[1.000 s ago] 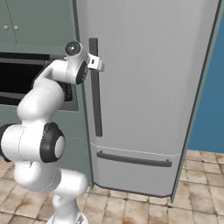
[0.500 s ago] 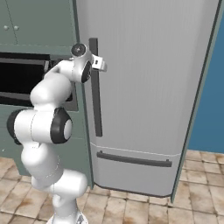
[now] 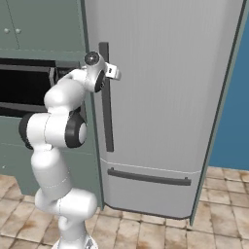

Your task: Open the fridge, remove the apple, lemon, and steak, and place them on any counter.

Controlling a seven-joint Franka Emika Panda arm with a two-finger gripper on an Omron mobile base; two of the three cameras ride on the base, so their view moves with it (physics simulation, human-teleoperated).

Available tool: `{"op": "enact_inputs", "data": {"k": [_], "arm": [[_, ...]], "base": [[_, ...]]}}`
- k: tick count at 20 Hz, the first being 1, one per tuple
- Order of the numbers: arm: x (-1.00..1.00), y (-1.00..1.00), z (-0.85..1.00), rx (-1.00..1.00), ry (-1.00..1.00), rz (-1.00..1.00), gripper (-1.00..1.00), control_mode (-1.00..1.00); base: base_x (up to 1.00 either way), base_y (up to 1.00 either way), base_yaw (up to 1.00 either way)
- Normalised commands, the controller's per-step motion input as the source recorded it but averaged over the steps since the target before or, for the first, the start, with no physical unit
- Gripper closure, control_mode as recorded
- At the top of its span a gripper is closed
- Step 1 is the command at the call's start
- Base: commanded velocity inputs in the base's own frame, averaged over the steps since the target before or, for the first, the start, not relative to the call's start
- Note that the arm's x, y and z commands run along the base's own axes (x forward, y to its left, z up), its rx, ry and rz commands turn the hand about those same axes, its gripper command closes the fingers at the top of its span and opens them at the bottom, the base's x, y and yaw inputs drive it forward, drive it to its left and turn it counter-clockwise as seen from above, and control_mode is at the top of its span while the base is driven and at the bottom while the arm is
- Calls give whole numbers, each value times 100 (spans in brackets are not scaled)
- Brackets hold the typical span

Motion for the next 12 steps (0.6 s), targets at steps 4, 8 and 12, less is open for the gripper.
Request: {"op": "enact_inputs", "data": {"k": [4, 8, 12], "arm": [[56, 3, -21, 0, 0, 0, -100, -100], [19, 0, -8, 0, -1, 0, 100, -100], [0, 0, 0, 0, 0, 0, 100, -100]], "base": [[0, 0, 0], [0, 0, 0], [0, 0, 0]]}}
